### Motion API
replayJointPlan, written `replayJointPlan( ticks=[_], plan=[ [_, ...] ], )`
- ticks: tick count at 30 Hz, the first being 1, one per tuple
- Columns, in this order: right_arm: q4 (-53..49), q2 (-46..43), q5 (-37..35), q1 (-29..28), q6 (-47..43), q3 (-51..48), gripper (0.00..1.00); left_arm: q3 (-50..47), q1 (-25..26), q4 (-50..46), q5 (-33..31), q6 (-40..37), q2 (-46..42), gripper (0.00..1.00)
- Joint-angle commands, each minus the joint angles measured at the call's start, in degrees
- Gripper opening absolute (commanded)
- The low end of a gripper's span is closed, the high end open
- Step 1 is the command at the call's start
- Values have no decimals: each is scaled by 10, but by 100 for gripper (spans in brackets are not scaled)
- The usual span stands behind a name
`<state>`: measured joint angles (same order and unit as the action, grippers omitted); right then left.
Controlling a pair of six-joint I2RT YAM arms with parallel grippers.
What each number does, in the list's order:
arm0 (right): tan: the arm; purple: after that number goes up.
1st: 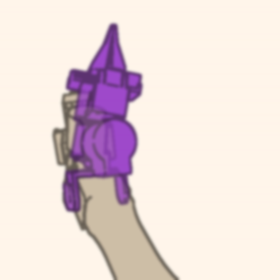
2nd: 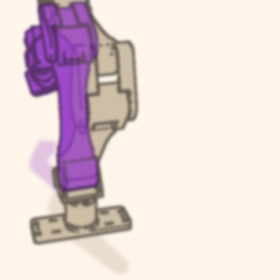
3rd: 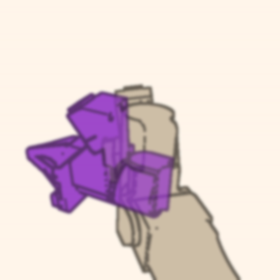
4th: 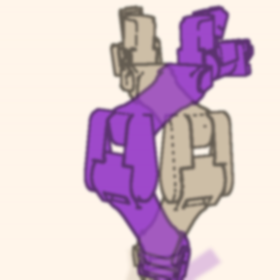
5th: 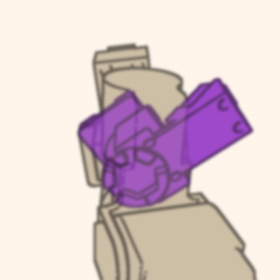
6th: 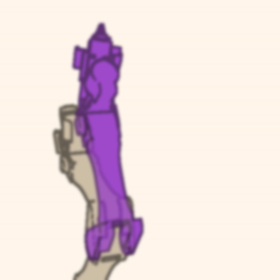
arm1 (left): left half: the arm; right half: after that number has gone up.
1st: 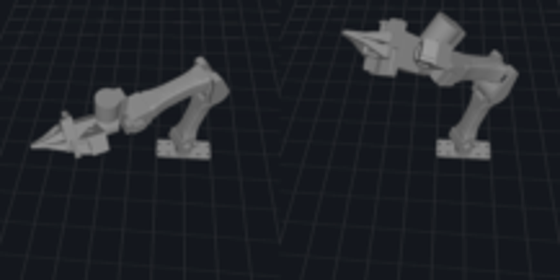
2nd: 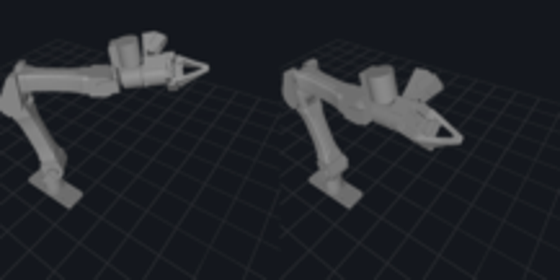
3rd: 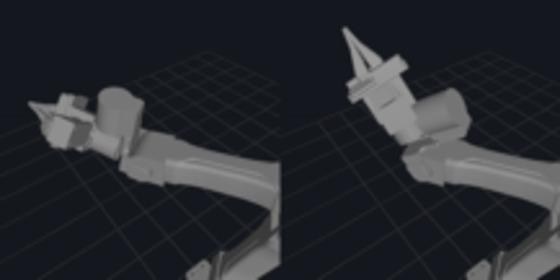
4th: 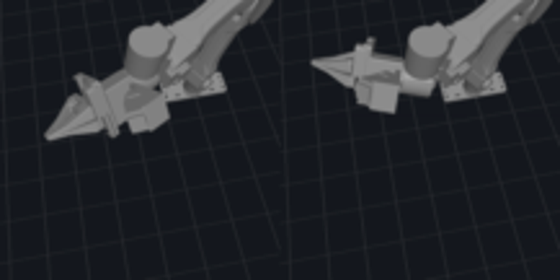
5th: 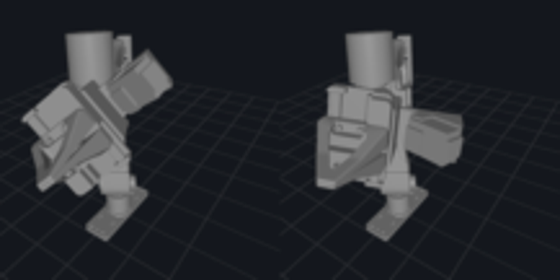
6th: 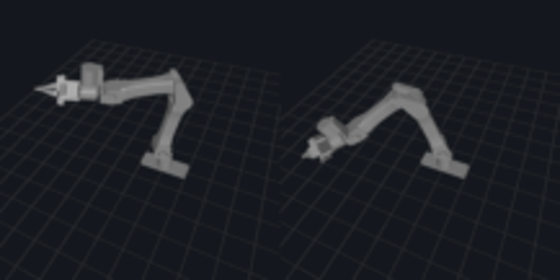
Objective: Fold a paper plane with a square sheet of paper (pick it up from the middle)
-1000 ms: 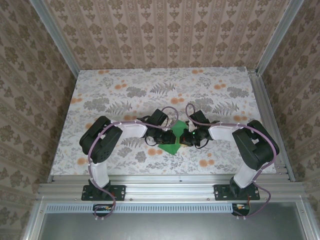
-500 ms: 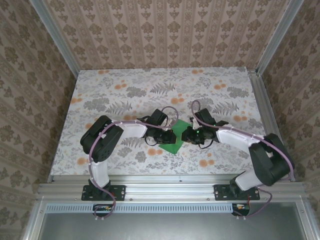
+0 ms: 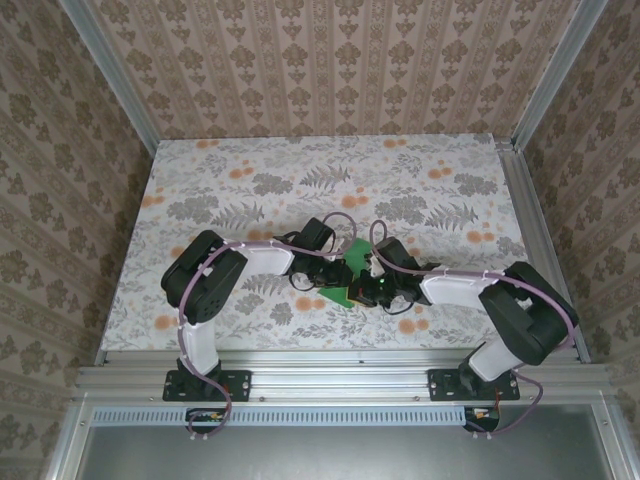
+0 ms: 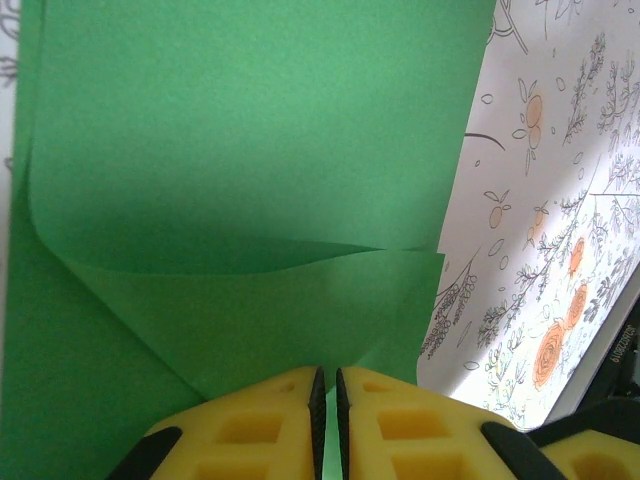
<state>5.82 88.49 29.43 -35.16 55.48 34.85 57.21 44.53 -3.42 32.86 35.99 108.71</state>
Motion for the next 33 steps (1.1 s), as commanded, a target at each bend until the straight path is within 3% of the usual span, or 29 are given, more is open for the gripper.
replayJointPlan(
  ticks=[1,19,33],
  plan=[
    [28,18,7,-3,10,12,7,-21,-5,-30,-28,-11,27,16],
    [50,64,14,-13,8,-14,7,-25,-11,-28,-27,-16,36,16],
    [-54,49,-17,-41,-31,-9,6,-33,-18,-31,-28,-25,41,16]
  ],
)
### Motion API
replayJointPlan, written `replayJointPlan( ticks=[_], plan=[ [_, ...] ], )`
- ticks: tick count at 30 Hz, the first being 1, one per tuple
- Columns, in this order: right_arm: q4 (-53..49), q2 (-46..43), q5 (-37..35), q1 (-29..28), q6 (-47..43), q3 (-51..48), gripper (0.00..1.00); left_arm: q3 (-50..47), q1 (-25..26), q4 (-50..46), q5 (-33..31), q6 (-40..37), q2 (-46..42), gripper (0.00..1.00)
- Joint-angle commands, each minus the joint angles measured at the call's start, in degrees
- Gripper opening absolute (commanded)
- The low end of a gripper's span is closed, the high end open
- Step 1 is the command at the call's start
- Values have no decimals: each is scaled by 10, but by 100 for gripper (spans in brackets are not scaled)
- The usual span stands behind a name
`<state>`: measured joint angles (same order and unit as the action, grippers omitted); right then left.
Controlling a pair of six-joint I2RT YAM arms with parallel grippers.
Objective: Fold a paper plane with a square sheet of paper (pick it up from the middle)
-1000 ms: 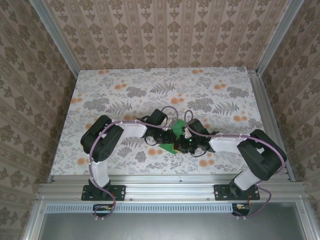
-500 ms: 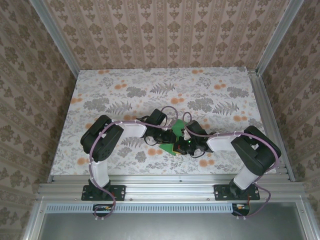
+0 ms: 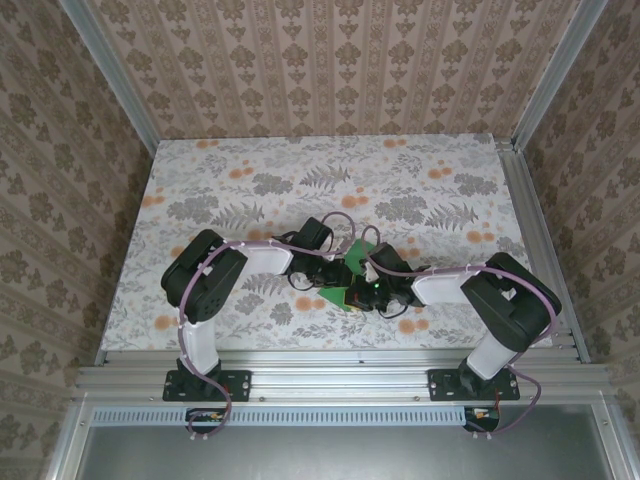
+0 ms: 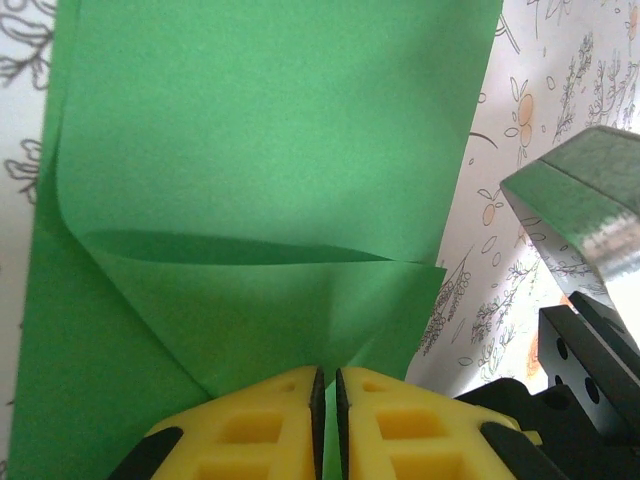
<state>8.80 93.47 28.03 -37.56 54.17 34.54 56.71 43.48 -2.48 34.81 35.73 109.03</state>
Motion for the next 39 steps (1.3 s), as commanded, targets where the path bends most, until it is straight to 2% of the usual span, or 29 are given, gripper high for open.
replayJointPlan(
  ticks=[1,23,30,33,39],
  plan=[
    [-87,-2,-4,-19,-20,-7,6,-28,-8,-40,-48,-23,38,16],
    [-116,-55,-14,-35,-13,-8,6,-18,-10,-54,-45,-31,40,16],
    [-38,-87,-14,24,20,-8,6,-23,-10,-53,-40,-28,29,16],
    [-15,-72,-3,54,24,-7,6,-23,-10,-54,-41,-28,25,16],
    [3,-28,11,74,13,6,5,-22,-10,-53,-42,-27,22,15]
  ],
)
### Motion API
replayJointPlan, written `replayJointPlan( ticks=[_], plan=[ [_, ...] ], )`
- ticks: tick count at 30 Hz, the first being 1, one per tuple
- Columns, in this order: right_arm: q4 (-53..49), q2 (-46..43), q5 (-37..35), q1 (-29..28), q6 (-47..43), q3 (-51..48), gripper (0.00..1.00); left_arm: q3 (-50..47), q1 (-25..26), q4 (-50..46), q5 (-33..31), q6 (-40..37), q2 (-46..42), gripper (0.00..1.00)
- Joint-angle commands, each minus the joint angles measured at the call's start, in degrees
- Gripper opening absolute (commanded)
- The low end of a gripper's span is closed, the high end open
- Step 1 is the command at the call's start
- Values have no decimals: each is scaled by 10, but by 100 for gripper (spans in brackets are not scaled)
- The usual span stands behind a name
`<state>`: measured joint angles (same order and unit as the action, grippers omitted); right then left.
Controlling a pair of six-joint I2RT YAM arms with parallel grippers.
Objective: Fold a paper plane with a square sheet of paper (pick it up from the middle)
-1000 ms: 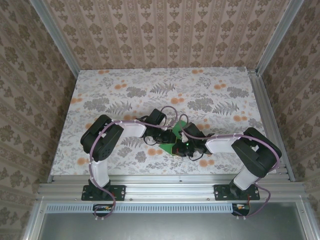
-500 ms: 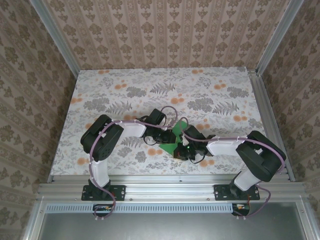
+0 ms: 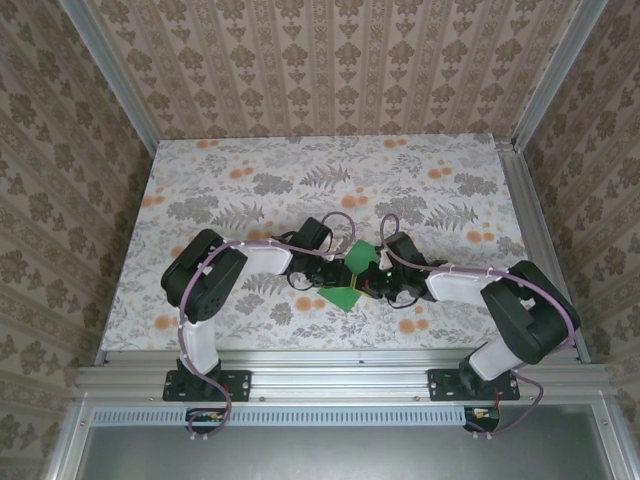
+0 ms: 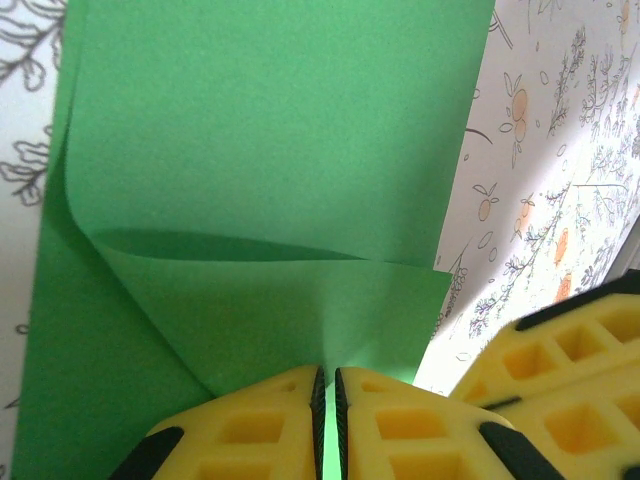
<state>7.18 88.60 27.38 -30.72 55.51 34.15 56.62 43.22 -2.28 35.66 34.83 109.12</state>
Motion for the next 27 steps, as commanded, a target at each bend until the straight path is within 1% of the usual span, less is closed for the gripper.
replayJointPlan(
  ticks=[1,7,9,17,27],
  plan=[
    [24,29,19,9,-3,12,5,-20,-8,-55,-51,-18,21,16],
    [21,68,14,18,-23,21,5,-19,-9,-56,-53,-16,18,16],
    [-4,73,3,18,-38,26,4,-18,-10,-55,-53,-15,16,16],
    [-85,76,-32,18,-88,31,3,-21,-23,-27,-47,5,10,16],
    [-115,77,-39,15,-116,29,2,-2,-42,-14,-55,26,8,16]
  ],
)
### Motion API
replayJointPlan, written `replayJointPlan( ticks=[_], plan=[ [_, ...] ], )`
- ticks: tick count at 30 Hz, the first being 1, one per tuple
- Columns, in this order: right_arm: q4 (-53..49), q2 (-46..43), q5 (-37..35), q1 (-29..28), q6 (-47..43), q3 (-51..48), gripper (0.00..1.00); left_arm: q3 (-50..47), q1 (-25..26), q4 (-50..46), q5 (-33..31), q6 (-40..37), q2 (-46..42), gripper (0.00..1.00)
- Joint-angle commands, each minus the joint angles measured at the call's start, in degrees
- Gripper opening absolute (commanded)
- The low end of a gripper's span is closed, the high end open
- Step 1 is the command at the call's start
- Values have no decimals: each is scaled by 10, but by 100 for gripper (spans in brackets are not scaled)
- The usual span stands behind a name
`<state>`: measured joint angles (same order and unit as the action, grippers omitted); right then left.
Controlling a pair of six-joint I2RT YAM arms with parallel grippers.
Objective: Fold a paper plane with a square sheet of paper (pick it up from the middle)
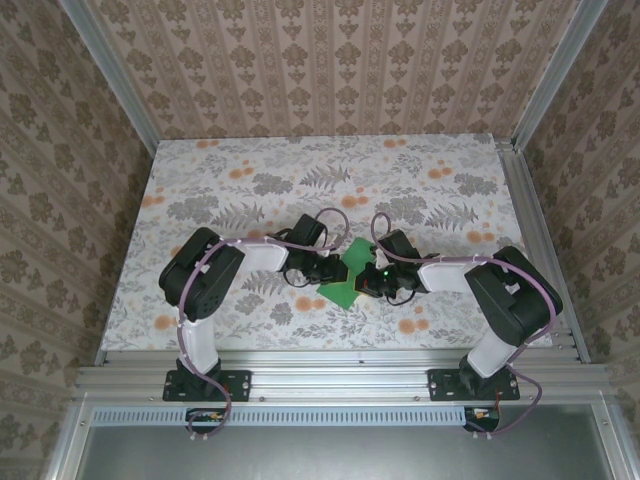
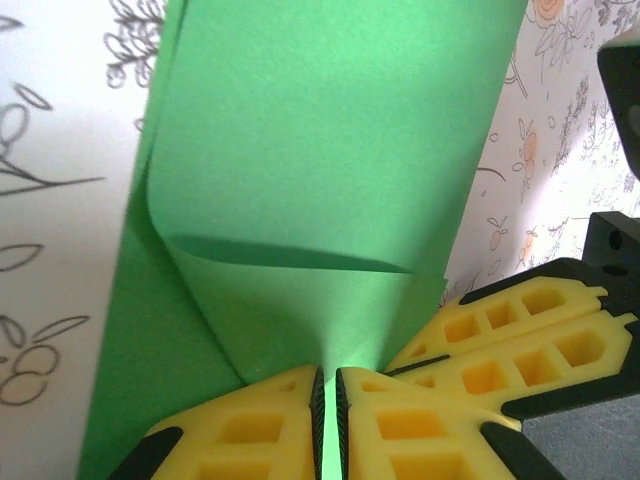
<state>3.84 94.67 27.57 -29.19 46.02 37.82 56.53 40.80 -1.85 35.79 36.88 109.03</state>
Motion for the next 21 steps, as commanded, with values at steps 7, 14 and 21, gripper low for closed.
replayJointPlan(
  ticks=[7,14,21],
  plan=[
    [-91,17,-43,-2,-31,-6,2,10,-26,-21,-68,7,18,16],
    [-107,15,-46,-6,-39,-3,2,46,-37,-53,-88,-22,31,16],
    [-118,13,-49,-9,-45,2,2,86,-38,-98,-112,-58,38,16]
  ],
)
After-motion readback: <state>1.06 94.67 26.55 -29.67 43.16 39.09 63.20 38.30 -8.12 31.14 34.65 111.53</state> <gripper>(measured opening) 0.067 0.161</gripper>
